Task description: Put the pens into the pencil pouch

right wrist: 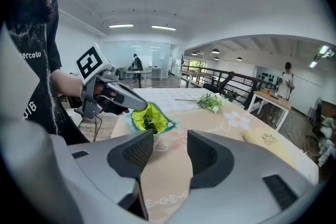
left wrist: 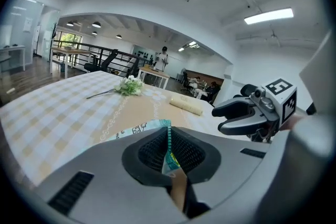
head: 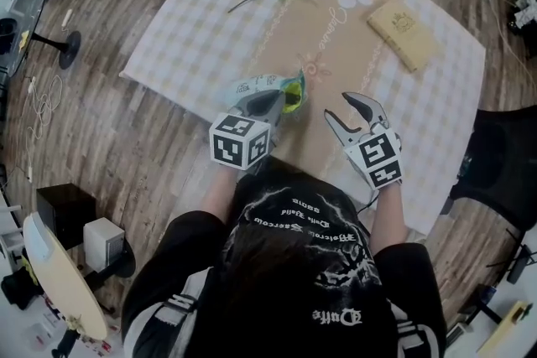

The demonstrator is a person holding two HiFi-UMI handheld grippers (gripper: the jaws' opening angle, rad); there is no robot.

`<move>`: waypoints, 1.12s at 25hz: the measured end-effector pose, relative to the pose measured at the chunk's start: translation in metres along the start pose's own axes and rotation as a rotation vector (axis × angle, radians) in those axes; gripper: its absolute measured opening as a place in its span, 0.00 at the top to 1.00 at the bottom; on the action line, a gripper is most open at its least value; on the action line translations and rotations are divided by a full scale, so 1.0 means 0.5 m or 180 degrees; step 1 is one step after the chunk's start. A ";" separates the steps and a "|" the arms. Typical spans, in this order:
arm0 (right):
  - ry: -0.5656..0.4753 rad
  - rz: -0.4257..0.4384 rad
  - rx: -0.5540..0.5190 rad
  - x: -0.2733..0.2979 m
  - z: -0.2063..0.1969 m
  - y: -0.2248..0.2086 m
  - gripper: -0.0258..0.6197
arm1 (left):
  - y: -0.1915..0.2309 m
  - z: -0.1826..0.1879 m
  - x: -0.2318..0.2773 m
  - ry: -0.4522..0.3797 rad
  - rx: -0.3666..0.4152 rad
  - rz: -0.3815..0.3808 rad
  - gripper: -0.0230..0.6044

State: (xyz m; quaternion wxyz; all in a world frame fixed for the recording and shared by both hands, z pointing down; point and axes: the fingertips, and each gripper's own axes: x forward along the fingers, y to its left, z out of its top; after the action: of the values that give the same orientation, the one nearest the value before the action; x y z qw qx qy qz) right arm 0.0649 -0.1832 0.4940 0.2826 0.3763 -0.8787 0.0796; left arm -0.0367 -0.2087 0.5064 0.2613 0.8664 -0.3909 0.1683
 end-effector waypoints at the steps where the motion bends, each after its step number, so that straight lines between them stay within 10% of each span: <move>1: -0.0023 -0.0031 0.0044 -0.011 -0.008 -0.006 0.63 | -0.006 -0.008 0.006 0.0054 0.0077 0.0050 0.91; 17: 0.0029 -0.0322 0.0324 -0.133 -0.142 -0.051 0.63 | -0.088 -0.157 0.070 0.0504 0.0519 0.0689 0.91; 28: 0.0056 -0.0105 0.0245 -0.144 -0.185 -0.029 0.63 | -0.123 -0.256 0.077 0.0760 -0.0022 0.0796 0.73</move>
State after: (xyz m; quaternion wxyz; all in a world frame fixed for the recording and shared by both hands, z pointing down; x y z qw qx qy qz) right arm 0.1556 -0.1167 0.5294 0.2770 0.4006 -0.8662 0.1120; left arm 0.0238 -0.1224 0.6093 0.2859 0.7839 -0.4624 0.2999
